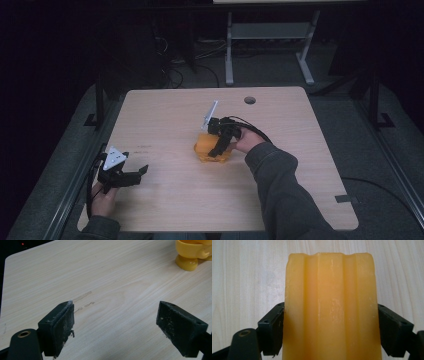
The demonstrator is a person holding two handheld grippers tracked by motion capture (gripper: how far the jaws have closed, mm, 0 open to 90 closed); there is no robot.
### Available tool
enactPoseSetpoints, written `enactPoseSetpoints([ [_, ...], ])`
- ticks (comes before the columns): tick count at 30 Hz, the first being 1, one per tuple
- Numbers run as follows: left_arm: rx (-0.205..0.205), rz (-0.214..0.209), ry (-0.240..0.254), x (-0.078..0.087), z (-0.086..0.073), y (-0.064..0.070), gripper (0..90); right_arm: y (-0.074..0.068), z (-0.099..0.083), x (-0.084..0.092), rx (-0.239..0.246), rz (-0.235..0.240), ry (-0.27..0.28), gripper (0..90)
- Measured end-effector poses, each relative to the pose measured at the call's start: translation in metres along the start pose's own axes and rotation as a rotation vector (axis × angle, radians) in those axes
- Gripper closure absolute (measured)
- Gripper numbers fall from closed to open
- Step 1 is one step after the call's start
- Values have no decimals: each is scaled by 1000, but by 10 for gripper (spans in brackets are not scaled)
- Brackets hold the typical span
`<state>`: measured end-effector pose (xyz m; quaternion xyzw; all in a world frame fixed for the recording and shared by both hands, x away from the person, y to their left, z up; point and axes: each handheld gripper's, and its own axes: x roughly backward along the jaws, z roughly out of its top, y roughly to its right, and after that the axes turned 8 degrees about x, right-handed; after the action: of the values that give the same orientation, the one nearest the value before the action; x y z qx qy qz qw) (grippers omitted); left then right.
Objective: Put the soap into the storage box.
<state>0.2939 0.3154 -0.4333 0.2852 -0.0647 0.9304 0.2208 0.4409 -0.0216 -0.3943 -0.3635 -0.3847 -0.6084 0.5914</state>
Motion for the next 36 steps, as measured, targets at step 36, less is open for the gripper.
enactPoseSetpoints([
  [36,-5,0,-4,-1,0,1,141,-5,-18,33,-51,-62,73,168],
])
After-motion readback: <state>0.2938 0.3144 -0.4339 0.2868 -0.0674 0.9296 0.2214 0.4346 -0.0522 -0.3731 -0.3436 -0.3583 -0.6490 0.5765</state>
